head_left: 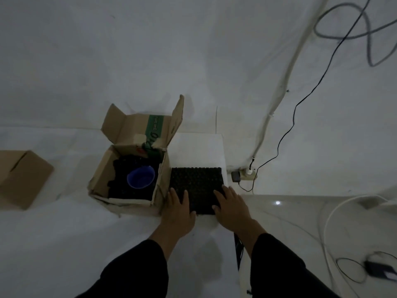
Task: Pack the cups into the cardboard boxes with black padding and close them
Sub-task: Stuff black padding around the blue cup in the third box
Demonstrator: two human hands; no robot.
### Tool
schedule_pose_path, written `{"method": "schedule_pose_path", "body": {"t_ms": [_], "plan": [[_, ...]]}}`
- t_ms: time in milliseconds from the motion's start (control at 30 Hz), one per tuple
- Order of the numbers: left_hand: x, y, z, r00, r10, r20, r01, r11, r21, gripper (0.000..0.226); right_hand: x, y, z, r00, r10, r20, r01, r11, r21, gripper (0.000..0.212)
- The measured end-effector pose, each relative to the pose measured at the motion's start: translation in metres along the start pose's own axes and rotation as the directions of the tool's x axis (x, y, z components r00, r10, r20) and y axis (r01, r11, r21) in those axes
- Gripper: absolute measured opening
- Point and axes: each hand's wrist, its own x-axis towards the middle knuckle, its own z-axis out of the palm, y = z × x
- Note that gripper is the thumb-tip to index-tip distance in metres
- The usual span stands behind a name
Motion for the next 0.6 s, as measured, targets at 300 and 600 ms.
{"method": "schedule_pose_path", "body": {"t_ms": [300, 600], "plan": [[0.003, 0.017, 0.013, 0.950, -0.229, -0.210, 0.157, 0.937, -0.311, 0.045, -0.004, -0.001, 0.024, 0.969, 0.186, -0.162, -0.132, 0.946, 0.295, 0.042], [0.007, 0.021, -0.005, 0.890, -0.455, -0.028, 0.276, 0.587, -0.761, 0.051, 0.001, 0.009, 0.017, 0.915, 0.394, -0.082, -0.271, 0.754, 0.598, 0.027]]}}
